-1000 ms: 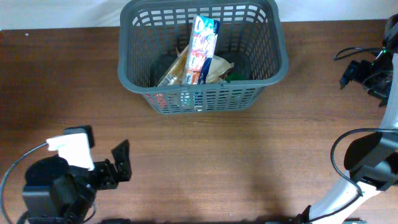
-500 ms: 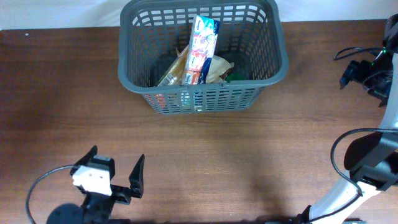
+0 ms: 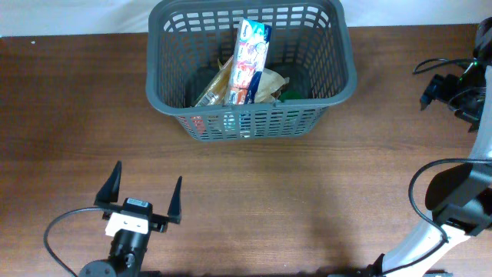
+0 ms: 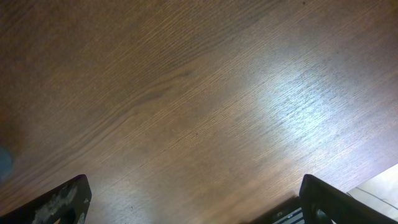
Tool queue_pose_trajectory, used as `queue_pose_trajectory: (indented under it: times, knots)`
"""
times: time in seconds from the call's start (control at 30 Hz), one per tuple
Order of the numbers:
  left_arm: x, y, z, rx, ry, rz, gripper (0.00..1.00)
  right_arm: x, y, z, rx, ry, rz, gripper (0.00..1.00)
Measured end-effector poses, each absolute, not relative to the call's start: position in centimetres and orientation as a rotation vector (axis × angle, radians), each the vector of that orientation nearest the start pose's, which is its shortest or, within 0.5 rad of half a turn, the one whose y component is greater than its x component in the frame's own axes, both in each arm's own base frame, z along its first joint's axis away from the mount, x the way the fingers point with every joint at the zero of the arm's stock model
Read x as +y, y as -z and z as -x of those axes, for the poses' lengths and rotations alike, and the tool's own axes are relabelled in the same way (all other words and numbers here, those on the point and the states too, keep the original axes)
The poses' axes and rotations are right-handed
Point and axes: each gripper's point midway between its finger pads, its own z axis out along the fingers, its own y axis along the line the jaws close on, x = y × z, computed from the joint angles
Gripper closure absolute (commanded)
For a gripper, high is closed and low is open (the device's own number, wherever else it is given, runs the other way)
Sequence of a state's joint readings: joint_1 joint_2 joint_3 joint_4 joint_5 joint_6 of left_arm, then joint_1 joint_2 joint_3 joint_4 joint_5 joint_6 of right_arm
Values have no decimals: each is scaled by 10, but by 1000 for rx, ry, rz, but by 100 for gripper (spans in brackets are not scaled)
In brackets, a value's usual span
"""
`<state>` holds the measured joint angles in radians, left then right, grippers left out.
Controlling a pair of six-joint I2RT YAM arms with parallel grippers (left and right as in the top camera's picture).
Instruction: Pack container
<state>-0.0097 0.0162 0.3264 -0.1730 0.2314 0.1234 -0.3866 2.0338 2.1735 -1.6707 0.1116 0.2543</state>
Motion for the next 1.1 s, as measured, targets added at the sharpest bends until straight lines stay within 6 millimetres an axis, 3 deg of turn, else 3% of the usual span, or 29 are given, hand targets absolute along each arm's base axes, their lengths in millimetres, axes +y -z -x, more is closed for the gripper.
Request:
queue_pose_trajectory:
  times: [0.6,1.1]
  knots:
    - [-33,-257,-230,1331,24,-243,1,-162,-199,-347,2945,177,-981,1]
    - [-28,-211,-242,1422,17,-223,1,-162,-199,-347,2945,177,-981,1]
